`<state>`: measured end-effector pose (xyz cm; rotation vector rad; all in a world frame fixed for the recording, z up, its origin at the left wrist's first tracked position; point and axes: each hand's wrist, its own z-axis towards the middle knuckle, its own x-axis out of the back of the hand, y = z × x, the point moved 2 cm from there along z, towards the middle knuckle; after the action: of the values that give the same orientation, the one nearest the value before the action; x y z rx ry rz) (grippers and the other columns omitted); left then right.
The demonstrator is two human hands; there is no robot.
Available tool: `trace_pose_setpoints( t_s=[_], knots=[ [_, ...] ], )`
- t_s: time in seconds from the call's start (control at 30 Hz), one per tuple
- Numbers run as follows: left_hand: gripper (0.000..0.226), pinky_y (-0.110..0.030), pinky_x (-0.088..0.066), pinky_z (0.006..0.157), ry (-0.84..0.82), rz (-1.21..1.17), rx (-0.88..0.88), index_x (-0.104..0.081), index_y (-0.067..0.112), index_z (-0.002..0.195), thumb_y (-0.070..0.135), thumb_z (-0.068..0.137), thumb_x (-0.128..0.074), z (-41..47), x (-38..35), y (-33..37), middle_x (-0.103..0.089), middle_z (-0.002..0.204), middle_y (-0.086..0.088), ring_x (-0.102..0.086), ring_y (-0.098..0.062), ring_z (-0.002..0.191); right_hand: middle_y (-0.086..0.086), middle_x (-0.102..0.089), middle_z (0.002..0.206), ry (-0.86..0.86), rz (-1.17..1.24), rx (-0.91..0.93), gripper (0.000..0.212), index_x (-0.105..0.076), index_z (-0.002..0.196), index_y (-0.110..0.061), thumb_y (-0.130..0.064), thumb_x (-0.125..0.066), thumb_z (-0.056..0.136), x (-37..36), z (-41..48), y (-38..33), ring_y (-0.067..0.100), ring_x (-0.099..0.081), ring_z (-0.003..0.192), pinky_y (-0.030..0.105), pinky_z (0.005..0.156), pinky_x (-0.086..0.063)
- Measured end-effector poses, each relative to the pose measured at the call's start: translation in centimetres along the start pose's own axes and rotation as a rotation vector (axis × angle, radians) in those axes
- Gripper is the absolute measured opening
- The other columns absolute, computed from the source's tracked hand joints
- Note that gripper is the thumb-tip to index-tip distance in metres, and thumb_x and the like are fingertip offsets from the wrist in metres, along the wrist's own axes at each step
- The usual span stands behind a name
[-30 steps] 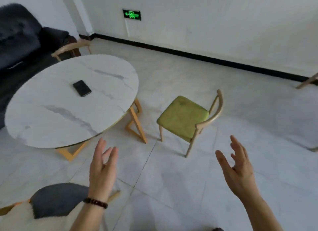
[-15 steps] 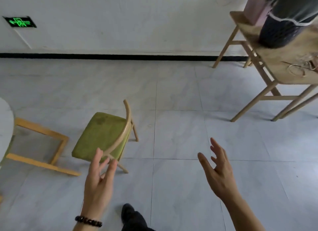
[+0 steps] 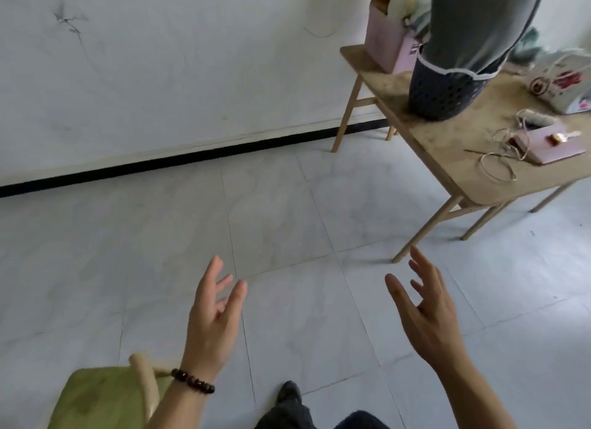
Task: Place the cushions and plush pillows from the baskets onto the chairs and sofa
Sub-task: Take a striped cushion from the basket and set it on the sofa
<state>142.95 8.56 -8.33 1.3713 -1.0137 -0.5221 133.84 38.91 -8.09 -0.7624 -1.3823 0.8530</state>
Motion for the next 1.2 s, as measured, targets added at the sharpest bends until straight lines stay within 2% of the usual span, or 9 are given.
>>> trace_pose_setpoints(
  t_s=[0.1,0.27,0.43,0.6,0.8,0.93,1.0,1.07,1.2],
  knots=[
    [0.063,0.004,-0.043,0.081,-0.111,0.03,-0.1,-0.032,0.019,0.157,0.019,0.1,-0.059,9.6,-4.8,5.4,-0.042,0.155,0.008,-0.053,-0.011,0.132,-0.016,-0.046,0.136,0.129,0.014,0.014,0.067,-0.037,0.154,-0.023,-0.04,-0.061,0.093,1.4,6.4,-0.8,-0.005,-0.049,0.123,0.039,0.107,-0.046],
    [0.066,0.002,-0.044,0.084,-0.243,0.035,-0.215,-0.031,0.022,0.158,0.026,0.099,-0.059,22.0,-14.1,9.4,-0.041,0.153,0.014,-0.054,-0.003,0.129,-0.016,-0.045,0.141,0.282,0.028,-0.038,0.067,-0.038,0.153,-0.024,-0.04,-0.062,0.093,1.4,17.5,2.1,0.004,-0.049,0.128,0.038,0.107,-0.046],
    [0.065,0.0,-0.046,0.085,-0.328,0.06,-0.139,-0.032,0.025,0.156,0.022,0.099,-0.061,32.0,-23.5,9.3,-0.042,0.155,0.011,-0.053,-0.002,0.13,-0.011,-0.045,0.147,0.303,0.036,-0.123,0.071,-0.037,0.154,-0.027,-0.046,-0.061,0.091,-0.2,30.1,6.5,0.005,-0.046,0.132,0.047,0.11,-0.048],
    [0.076,-0.02,-0.047,0.101,-0.393,0.067,-0.161,-0.031,0.03,0.156,0.042,0.087,-0.06,42.0,-29.2,15.3,-0.044,0.146,0.024,-0.051,0.004,0.13,-0.011,-0.043,0.146,0.316,0.003,-0.102,0.074,-0.034,0.155,-0.025,-0.052,-0.058,0.09,1.7,44.2,5.5,0.011,-0.047,0.135,0.05,0.108,-0.049],
    [0.079,-0.011,-0.043,0.09,-0.391,0.039,-0.218,-0.03,0.028,0.158,0.044,0.086,-0.058,54.1,-34.4,20.9,-0.041,0.153,0.021,-0.05,0.008,0.128,-0.001,-0.047,0.148,0.348,-0.074,-0.039,0.071,-0.036,0.155,-0.021,-0.043,-0.063,0.093,3.4,58.4,3.1,0.016,-0.048,0.135,0.05,0.107,-0.049],
    [0.084,-0.009,-0.043,0.087,-0.545,0.078,-0.167,-0.026,0.033,0.158,0.049,0.082,-0.059,61.9,-40.9,20.7,-0.041,0.149,0.018,-0.051,0.012,0.119,0.003,-0.046,0.151,0.393,-0.12,-0.085,0.074,-0.035,0.156,-0.019,-0.045,-0.064,0.092,2.2,64.9,5.1,0.018,-0.047,0.138,0.053,0.107,-0.049],
    [0.091,-0.014,-0.046,0.09,-0.674,0.126,-0.133,-0.023,0.032,0.16,0.054,0.081,-0.062,65.7,-44.9,20.9,-0.041,0.145,0.016,-0.054,0.007,0.116,0.003,-0.043,0.154,0.415,-0.142,-0.173,0.079,-0.033,0.157,-0.02,-0.053,-0.06,0.09,1.6,67.6,6.3,0.02,-0.045,0.141,0.054,0.108,-0.048],
    [0.092,-0.028,-0.048,0.103,-0.795,0.159,-0.148,-0.022,0.033,0.159,0.061,0.084,-0.067,69.4,-49.0,22.1,-0.04,0.147,0.015,-0.051,-0.005,0.127,0.002,-0.04,0.155,0.464,-0.151,-0.241,0.083,-0.032,0.157,-0.021,-0.056,-0.061,0.088,1.5,70.1,7.2,0.02,-0.043,0.142,0.054,0.109,-0.047],
    [0.088,-0.039,-0.047,0.11,-0.993,0.173,-0.306,-0.024,0.033,0.159,0.056,0.087,-0.068,75.6,-57.6,27.7,-0.04,0.154,0.013,-0.047,-0.008,0.135,-0.003,-0.033,0.158,0.633,-0.162,-0.32,0.09,-0.026,0.159,-0.029,-0.06,-0.066,0.085,3.5,75.3,7.2,0.02,-0.039,0.146,0.054,0.11,-0.046]
  ],
)
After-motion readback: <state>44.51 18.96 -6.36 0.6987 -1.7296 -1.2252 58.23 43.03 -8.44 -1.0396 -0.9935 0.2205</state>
